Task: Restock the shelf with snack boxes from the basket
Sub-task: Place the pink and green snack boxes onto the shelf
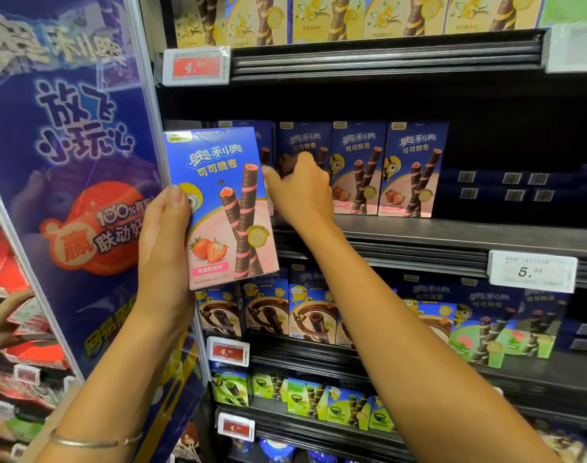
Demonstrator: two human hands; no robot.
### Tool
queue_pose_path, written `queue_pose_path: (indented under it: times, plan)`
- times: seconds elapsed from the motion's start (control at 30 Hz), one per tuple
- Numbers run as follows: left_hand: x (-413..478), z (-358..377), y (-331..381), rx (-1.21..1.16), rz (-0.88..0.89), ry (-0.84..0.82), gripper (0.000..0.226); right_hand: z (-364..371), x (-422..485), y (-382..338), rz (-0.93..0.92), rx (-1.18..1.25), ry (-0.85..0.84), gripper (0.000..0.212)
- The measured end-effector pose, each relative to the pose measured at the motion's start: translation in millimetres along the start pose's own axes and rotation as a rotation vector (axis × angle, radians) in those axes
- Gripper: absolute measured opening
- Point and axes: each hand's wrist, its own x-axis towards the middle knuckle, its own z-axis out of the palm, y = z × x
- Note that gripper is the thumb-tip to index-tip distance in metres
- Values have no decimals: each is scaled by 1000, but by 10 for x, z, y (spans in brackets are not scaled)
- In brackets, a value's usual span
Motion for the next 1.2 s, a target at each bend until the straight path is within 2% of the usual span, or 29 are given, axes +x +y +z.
queue_pose_path:
  times: [0.07, 0.1, 0.17, 0.2, 0.27, 0.37, 0.5, 0.6, 0.73, 0.83, 0.93, 1.2]
  plan:
    - [-1, 14, -37, -7, 0, -5, 78, -154, -156, -2, 38, 285, -2, 35]
    - [0, 26, -57, -4, 7, -11, 81, -245, -252, -5, 81, 461, -70, 36]
    - [10, 66, -101, 8, 16, -21, 82, -423, -465, 11, 140, 710, -322, 44]
    - [20, 92, -128, 8, 13, -24, 82, -495, -560, 29, 120, 713, -426, 46]
    - [48, 155, -182, 1, -9, -29, 83, -590, -689, 66, 30, 586, -489, 42]
    - [102, 273, -253, 27, -33, -21, 80, -691, -720, 97, -30, 461, -399, 35]
    - [152, 449, -295, 137, -72, 23, 74, -838, -670, 156, 27, 580, -358, 29]
    - [233, 481, -350, 171, -15, 72, 46, -949, -610, 212, 48, 647, -319, 27]
    - [356, 402, -277, 274, 103, 147, 40, -1144, -431, 333, 37, 681, -115, 24]
    - [431, 340, -189, 255, 118, 174, 41, -1175, -268, 482, 32, 578, 24, 27]
    - [476, 325, -141, 250, 124, 191, 44, -1057, -151, 605, 28, 304, 115, 34]
    - [475, 329, -120, 255, 98, 184, 50, -679, -50, 580, -14, -120, 130, 52]
